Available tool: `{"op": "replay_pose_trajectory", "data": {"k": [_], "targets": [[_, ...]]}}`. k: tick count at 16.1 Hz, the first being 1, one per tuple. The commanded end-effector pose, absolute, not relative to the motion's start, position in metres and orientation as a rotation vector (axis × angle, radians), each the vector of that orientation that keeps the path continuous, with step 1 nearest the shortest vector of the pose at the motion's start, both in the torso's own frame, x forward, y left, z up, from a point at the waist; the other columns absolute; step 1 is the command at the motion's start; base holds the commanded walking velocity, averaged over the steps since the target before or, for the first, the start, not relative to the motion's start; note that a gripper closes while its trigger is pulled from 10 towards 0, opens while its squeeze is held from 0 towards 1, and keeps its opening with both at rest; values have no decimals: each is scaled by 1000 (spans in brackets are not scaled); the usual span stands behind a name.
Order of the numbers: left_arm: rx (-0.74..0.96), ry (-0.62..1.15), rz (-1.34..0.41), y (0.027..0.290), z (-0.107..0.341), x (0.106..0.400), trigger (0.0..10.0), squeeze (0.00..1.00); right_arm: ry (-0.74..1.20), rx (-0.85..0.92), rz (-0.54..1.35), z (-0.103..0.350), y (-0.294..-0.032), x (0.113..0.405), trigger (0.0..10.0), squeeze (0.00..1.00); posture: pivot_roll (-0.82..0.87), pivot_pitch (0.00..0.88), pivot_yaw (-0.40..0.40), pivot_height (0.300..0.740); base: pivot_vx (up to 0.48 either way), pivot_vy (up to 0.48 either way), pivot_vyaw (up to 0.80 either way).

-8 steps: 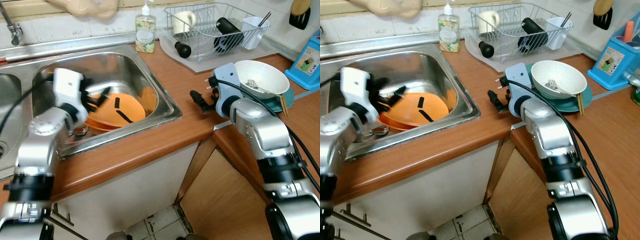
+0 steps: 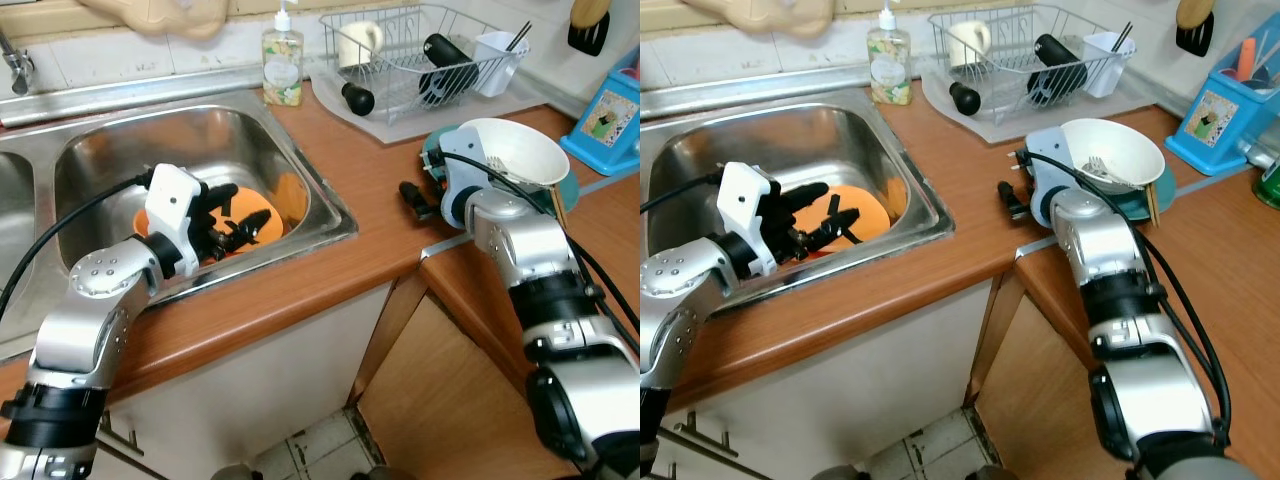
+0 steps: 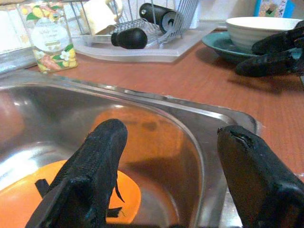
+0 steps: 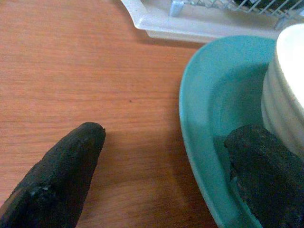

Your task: Kitchen organization

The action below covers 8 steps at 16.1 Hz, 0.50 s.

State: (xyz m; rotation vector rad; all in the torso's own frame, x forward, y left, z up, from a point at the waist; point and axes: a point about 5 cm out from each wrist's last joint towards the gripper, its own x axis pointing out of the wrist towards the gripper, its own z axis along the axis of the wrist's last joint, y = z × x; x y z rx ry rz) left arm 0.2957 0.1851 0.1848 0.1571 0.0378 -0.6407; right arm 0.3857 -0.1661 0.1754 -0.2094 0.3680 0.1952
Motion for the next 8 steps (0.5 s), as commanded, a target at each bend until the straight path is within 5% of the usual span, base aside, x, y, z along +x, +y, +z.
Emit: {"op": "replay_pose_trajectory", "data": {"k": [1, 8], "targets": [[161, 47, -680, 182, 186, 290, 10000, 0, 369, -201, 176, 179, -174, 390, 10000, 0, -122, 0, -39, 740, 0, 0, 0], [129, 112, -834, 170, 180, 271, 10000, 0, 469, -58, 262, 170, -172, 394, 10000, 0, -123, 0, -43, 740, 0, 0, 0]]}}
